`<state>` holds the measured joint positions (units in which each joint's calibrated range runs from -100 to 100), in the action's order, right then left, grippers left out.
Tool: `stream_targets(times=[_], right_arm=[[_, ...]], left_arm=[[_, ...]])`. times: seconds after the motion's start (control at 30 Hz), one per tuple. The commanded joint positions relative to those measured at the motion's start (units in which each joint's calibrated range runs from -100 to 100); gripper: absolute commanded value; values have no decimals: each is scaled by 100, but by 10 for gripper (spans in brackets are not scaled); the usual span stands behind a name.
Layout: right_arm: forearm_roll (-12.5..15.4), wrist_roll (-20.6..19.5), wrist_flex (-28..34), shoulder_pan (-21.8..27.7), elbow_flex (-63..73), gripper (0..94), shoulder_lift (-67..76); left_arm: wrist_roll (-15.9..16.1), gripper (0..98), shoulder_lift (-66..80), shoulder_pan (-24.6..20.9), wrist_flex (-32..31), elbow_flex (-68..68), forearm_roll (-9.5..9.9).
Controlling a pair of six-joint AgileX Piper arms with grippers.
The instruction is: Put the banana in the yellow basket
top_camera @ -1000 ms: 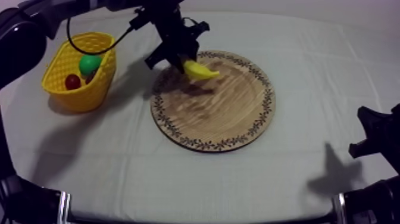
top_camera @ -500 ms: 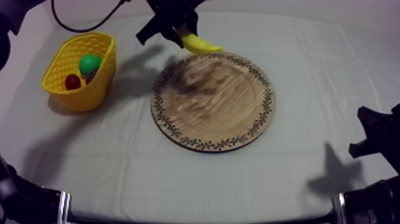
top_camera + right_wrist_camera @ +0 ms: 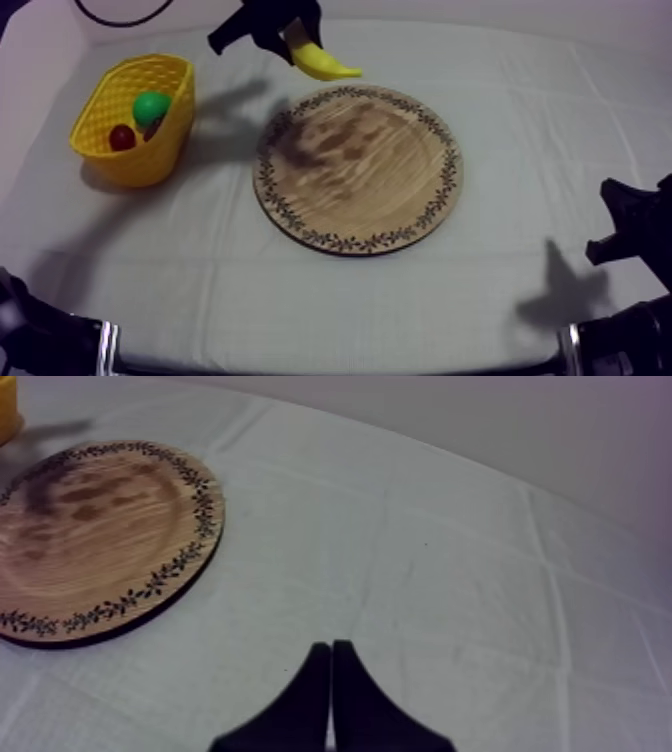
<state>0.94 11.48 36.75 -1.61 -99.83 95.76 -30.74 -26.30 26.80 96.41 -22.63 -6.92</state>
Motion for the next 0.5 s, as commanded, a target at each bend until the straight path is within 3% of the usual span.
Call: stream_targets(times=[0.0,0.47], right_arm=[[2,-2,3,1,-5,3,0],[2,-2,3,1,-5,3,0]], left_arm=[[212,90,67,-39,3,172,-2],[1164,97,809,-576,132,1360,180]])
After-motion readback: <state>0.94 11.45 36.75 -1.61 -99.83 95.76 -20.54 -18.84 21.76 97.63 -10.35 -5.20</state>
